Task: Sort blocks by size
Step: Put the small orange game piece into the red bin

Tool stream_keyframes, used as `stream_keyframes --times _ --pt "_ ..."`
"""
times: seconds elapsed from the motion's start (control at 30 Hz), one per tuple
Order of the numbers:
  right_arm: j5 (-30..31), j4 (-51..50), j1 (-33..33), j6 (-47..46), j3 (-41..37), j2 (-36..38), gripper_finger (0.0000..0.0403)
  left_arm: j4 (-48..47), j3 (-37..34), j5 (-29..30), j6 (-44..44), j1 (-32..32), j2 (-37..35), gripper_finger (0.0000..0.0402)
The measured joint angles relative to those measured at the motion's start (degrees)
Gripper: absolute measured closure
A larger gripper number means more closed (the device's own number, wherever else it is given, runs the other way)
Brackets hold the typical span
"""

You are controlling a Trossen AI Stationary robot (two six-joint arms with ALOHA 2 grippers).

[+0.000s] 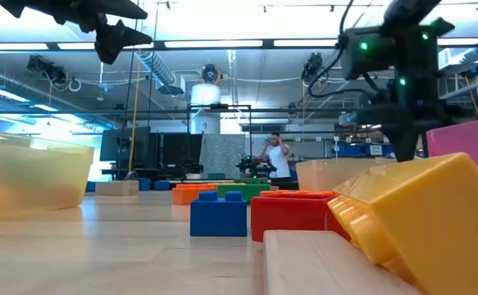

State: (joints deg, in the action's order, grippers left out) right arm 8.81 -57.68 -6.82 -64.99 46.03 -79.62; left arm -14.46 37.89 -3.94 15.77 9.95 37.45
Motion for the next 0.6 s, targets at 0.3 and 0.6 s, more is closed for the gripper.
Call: stream_keyframes --times 0.3,0.6 --pt "-4.12 11.34 -0.63 3.04 -7.42 0.17 0.0112 -0.27 0.00 0.74 0.69 0.01 0.03 0.0163" --pt "-5.76 15.72 -1.03 4.05 -10.98 0.07 0.0110 -0.24 0.00 0.87 0.98 0.01 0.03 0.0163"
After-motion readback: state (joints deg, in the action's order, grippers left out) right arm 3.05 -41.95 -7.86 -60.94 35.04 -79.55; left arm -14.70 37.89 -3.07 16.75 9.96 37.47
